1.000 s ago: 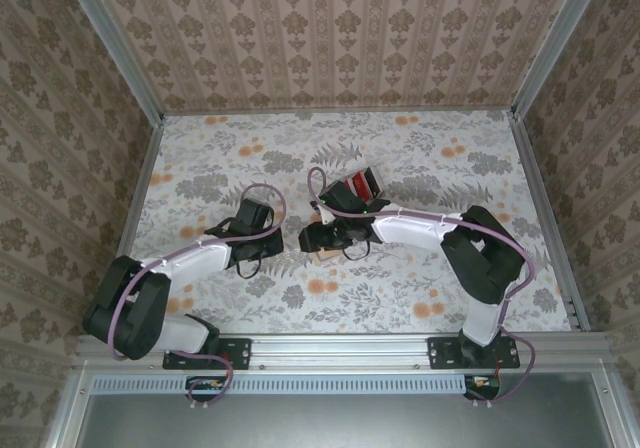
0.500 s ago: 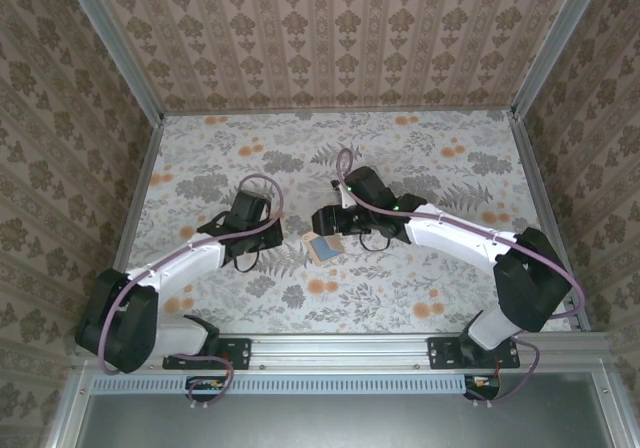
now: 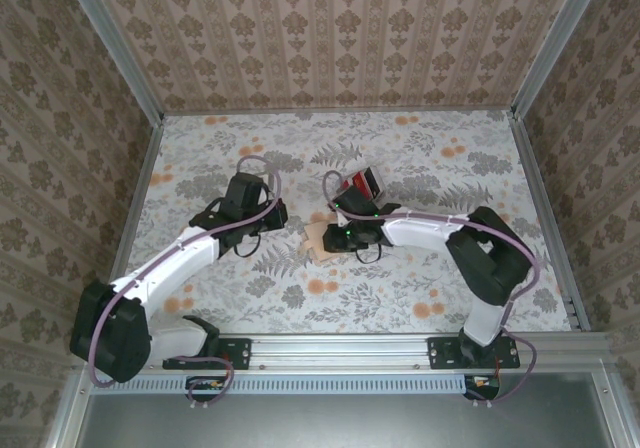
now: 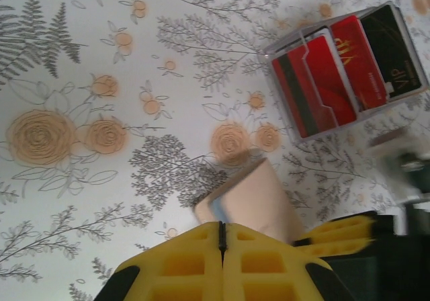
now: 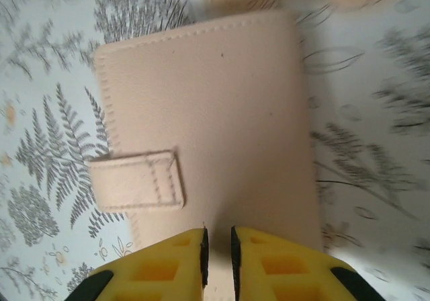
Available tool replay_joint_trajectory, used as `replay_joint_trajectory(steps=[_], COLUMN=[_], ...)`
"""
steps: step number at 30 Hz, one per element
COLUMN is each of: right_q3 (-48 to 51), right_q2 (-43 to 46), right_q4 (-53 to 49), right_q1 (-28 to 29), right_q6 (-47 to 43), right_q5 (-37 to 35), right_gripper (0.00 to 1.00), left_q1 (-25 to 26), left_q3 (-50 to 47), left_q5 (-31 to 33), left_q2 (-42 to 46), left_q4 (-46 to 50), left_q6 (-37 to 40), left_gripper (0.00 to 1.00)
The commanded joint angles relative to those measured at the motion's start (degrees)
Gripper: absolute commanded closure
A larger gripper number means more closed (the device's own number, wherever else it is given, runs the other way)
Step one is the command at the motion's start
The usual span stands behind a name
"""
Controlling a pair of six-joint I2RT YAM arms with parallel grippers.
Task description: Put the credit cards into the card holder
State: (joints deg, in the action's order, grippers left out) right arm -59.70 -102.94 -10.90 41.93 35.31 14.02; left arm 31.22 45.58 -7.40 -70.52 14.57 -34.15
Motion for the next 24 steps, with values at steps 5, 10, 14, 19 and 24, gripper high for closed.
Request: replay_joint_trajectory(steps=[5,10,14,19,24], right_q3=[-4.51,-3.49,-2.88,-1.95,2.5], right_q2=[-4.2,-2.82,-1.5,1.03,5.18], right_q4=[-3.12,-3.12,-3.16,-3.43,-1.47], right_q1=[1.17,1.18,1.1,0.92,-2.86], right_q6=[-3.06,-2.79,-2.96,-3.49,-1.67], right_q5=[0.09,-0.38,-0.51,-0.15,-1.59], right_gripper=[0.78,0.78,0.78,0.76,0.69], left_q1=[4.12,4.99,5.08,5.52,5.52], left_q3=[2.64,1.72,3.88,3.94,-1.31], left_q5=[-2.01,-4.08,-5.77,-2.87,-0.74], left_q2=[-5.19,-12.66,-19.31,-22.47,-20.67], left_q4=[-2.19,-6.25,-7.77,-6.19,-5.38], left_q6=[-0.18,-2.2,-2.02,-2.66,-3.61], left_gripper=[0.94,0.95,0.95,0.98,1.0])
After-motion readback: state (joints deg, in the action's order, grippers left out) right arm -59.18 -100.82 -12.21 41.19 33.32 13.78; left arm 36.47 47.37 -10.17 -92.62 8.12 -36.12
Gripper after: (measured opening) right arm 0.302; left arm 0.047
